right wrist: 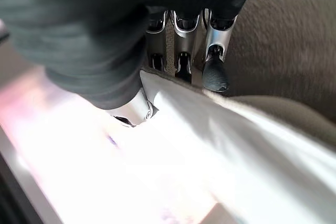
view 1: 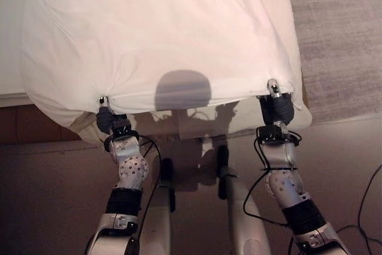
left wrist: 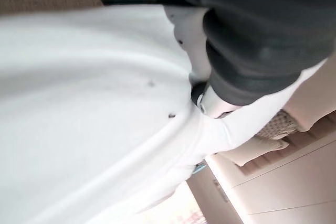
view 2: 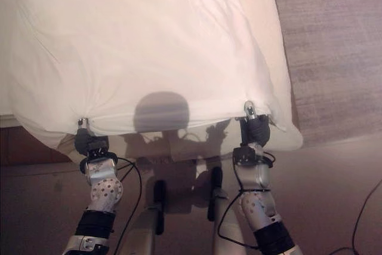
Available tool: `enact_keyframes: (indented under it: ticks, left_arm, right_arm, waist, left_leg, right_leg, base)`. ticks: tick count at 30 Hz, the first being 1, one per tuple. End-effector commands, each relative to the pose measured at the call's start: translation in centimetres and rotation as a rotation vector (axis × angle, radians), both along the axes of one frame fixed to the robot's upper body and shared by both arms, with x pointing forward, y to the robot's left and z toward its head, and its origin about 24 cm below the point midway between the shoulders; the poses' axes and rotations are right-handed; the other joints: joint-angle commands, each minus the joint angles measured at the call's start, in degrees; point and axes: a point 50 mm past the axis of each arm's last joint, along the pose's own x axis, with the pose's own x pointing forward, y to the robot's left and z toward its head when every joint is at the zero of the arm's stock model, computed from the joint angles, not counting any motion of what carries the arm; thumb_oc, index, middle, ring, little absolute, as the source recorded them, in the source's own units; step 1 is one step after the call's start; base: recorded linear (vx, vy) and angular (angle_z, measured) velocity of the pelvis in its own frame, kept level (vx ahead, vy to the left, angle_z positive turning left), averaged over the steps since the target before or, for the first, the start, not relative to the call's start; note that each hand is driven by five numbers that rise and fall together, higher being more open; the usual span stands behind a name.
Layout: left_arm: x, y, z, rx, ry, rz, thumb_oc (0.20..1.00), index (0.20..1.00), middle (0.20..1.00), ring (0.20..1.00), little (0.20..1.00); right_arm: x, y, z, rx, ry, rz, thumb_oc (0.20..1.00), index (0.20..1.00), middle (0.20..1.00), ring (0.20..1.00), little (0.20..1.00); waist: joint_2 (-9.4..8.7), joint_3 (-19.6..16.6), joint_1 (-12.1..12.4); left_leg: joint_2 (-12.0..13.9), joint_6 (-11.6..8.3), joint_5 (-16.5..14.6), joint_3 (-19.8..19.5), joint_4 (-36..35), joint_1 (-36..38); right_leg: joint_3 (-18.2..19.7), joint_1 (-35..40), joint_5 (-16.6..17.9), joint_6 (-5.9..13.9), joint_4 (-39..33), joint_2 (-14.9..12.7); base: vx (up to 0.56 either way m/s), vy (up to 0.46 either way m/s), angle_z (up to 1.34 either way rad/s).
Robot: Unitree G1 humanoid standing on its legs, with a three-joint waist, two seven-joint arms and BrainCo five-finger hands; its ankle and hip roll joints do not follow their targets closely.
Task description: Make the bed
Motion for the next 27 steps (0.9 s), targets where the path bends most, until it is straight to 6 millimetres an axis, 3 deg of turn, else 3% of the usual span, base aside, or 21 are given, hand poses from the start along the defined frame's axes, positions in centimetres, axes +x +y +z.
enact_keyframes:
  ticks: [1,3,4,5,6,9,10,11,13,14,16,17,18,19,21,24,26,27]
  left_arm:
    - [-2.0,1.9,1.2,0.12,-0.106,0.117,0.2,0.2,0.2,0.2,0.2]
    - [-2.3,1.9,1.2,0.122,-0.118,0.125,0.2,0.2,0.2,0.2,0.2]
    - [-2.5,2.0,1.2,0.121,-0.119,0.136,0.2,0.2,0.2,0.2,0.2]
    - [-2.7,2.0,1.6,0.134,-0.15,0.136,0.2,0.2,0.2,0.2,0.2]
    - [-2.8,2.0,1.8,0.14,-0.164,0.133,0.2,0.2,0.2,0.2,0.2]
    - [-2.8,2.0,1.8,0.14,-0.165,0.132,0.2,0.2,0.2,0.2,0.2]
    - [-2.8,2.0,2.7,0.148,-0.215,0.137,0.2,0.2,0.2,0.2,0.2]
    - [-2.7,1.9,2.9,0.15,-0.226,0.132,0.2,0.2,0.2,0.2,0.2]
    - [-2.7,1.9,2.9,0.15,-0.227,0.132,0.2,0.2,0.2,0.2,0.2]
    - [-2.0,1.4,2.9,0.158,-0.233,0.098,0.2,0.2,0.2,0.2,0.2]
    - [-1.8,0.8,3.0,0.164,-0.248,0.053,0.2,0.2,0.2,0.2,0.2]
    - [-1.8,0.8,2.7,0.171,-0.238,0.054,0.2,0.2,0.2,0.2,0.2]
    - [-1.8,0.8,2.8,0.171,-0.238,0.054,0.2,0.2,0.2,0.2,0.2]
    - [-1.9,0.9,2.6,0.191,-0.225,0.049,0.2,0.2,0.2,0.2,0.2]
    - [-2.1,0.8,2.4,0.241,-0.214,0.022,0.2,0.2,0.2,0.2,0.2]
    - [-2.1,0.5,1.8,0.26,-0.187,-0.018,0.2,0.2,0.2,0.2,0.2]
    - [-2.3,0.4,1.5,0.257,-0.171,-0.022,0.2,0.2,0.2,0.2,0.2]
    - [-2.3,0.4,1.4,0.257,-0.17,-0.022,0.2,0.2,0.2,0.2,0.2]
  right_arm:
    - [-1.5,-4.2,1.1,-0.075,-0.082,-0.16,0.2,0.2,0.2,0.2,0.2]
    - [-1.1,-4.3,0.2,-0.085,-0.042,-0.155,0.2,0.2,0.2,0.2,0.2]
    - [-1.0,-4.1,0.0,-0.079,-0.034,-0.151,0.2,0.2,0.2,0.2,0.2]
    - [-0.9,-4.3,-0.6,-0.084,-0.008,-0.147,0.2,0.2,0.2,0.2,0.2]
    - [-0.9,-4.4,-1.0,-0.088,0.004,-0.151,0.2,0.2,0.2,0.2,0.2]
    - [-0.9,-4.4,-1.0,-0.088,0.004,-0.151,0.2,0.2,0.2,0.2,0.2]
    - [-1.0,-4.9,-2.3,-0.076,0.062,-0.174,0.2,0.2,0.2,0.2,0.2]
    - [-1.0,-4.9,-2.5,-0.092,0.076,-0.177,0.2,0.2,0.2,0.2,0.2]
    - [-0.9,-4.9,-2.5,-0.091,0.076,-0.178,0.2,0.2,0.2,0.2,0.2]
    - [-0.6,-5.0,-3.4,-0.132,0.134,-0.169,0.2,0.2,0.2,0.2,0.2]
    - [-0.6,-5.1,-4.6,-0.091,0.184,-0.182,0.2,0.2,0.2,0.2,0.2]
    - [-0.5,-4.7,-4.7,-0.087,0.19,-0.169,0.2,0.2,0.2,0.2,0.2]
    - [-0.5,-4.7,-4.7,-0.086,0.19,-0.169,0.2,0.2,0.2,0.2,0.2]
    - [-0.3,-4.2,-4.9,-0.08,0.194,-0.147,0.2,0.2,0.2,0.2,0.2]
    - [-0.2,-3.3,-5.4,-0.087,0.212,-0.107,0.2,0.2,0.2,0.2,0.2]
    - [-0.4,-3.0,-6.1,-0.06,0.232,-0.079,0.2,0.2,0.2,0.2,0.2]
    - [-0.3,-2.5,-6.1,-0.072,0.227,-0.047,0.2,0.2,0.2,0.2,0.2]
    - [-0.3,-2.5,-6.2,-0.073,0.227,-0.047,0.2,0.2,0.2,0.2,0.2]
  waist:
    - [4.19,-5.6,1.0]
    - [3.4,-5.2,2.4]
    - [2.99,-5.1,2.6]
    - [2.41,-4.6,2.8]
    - [2.39,-4.7,2.9]
    - [2.33,-4.5,3.0]
    - [1.83,-4.2,3.3]
    - [1.88,-4.0,3.2]
    - [1.93,-4.2,3.2]
    - [2.29,-3.2,2.6]
    - [2.98,-4.0,2.4]
    - [3.05,-4.6,2.3]
    - [2.91,-4.7,2.2]
    - [3.18,-5.5,2.5]
    - [3.22,-7.2,2.9]
    - [2.85,-7.7,2.3]
    - [2.3,-7.6,2.4]
    - [2.27,-7.5,2.4]
  left_leg:
    - [-1.8,0.1,7.8,-3.5,-2.5,-2.6]
    - [-2.4,0.06,7.1,-6.9,-1.6,-1.9]
    - [-1.2,0.5,6.9,-6.8,-1.4,-1.6]
    - [3.7,1.24,8.1,-5.6,-2.6,-0.5]
    - [5.9,1.3,9.4,-5.8,-4.6,0.4]
    - [5.9,1.25,9.7,-5.7,-5.2,1.0]
    - [10.8,0.13,12.4,-7.5,-9.6,2.3]
    - [10.8,0.23,11.5,-7.0,-9.4,2.9]
    - [10.8,0.24,11.7,-7.1,-9.4,2.6]
    - [4.7,1.2,3.9,-3.3,1.5,-1.2]
    - [-0.4,2.65,-1.0,0.0,8.3,-4.4]
    - [-1.6,3.16,-1.5,1.1,8.4,-4.6]
    - [-1.8,3.25,-1.3,1.2,8.3,-4.8]
    - [-2.6,3.93,-2.1,2.2,8.6,-4.8]
    - [-3.5,5.01,-2.9,3.7,9.4,-4.8]
    - [-6.2,6.27,-1.4,4.4,4.9,-3.3]
    - [-7.6,6.45,-0.1,5.1,1.5,-2.3]
    - [-7.7,6.41,-0.1,5.1,1.3,-2.0]
  right_leg:
    - [-2.6,2.7,-3.6,-0.08,1.7,3.5]
    - [-2.3,3.4,-4.3,-0.22,2.8,3.4]
    - [-2.2,3.3,-4.5,-0.15,3.7,3.0]
    - [-2.0,3.4,-6.0,0.08,6.3,1.8]
    - [-2.0,3.2,-6.3,0.21,6.9,1.5]
    - [-2.0,3.4,-6.4,0.16,6.9,1.6]
    - [-1.9,2.6,-6.7,1.35,8.6,0.0]
    - [-1.9,2.7,-5.9,2.28,8.0,-1.2]
    - [-1.9,2.5,-5.6,2.28,7.8,-1.1]
    - [-0.4,4.1,1.6,6.27,3.0,-6.7]
    - [0.1,9.3,10.5,7.36,-9.7,-11.3]
    - [0.2,10.3,15.8,8.01,-13.6,-12.8]
    - [0.2,10.2,16.1,8.08,-13.9,-13.0]
    - [-1.3,11.4,19.2,8.33,-17.4,-14.5]
    - [-5.3,13.3,18.9,7.98,-20.4,-14.9]
    - [-1.0,10.5,8.8,4.98,-14.8,-5.8]
    - [-3.1,8.6,5.8,3.74,-13.0,-1.3]
    - [-3.0,8.6,5.5,3.71,-12.7,-1.3]
  base:
    - [0.01,-0.051,0.34]
    - [0.01,-0.041,0.06]
    - [0.01,0.047,-0.09]
    - [0.01,0.121,0.07]
    - [0.01,0.119,0.21]
    - [0.0,0.111,0.21]
    - [-0.03,0.414,-0.03]
    - [-0.04,0.417,0.03]
    - [-0.05,0.367,0.19]
    - [-0.07,0.837,0.32]
    - [0.02,1.097,0.68]
    - [0.06,0.673,0.39]
    - [0.05,0.444,-0.33]
    - [0.06,0.413,-0.4]
    - [0.08,0.546,-0.28]
    - [-0.02,0.439,-0.1]
    - [-0.05,0.266,-0.09]
    - [-0.05,0.2,-0.4]
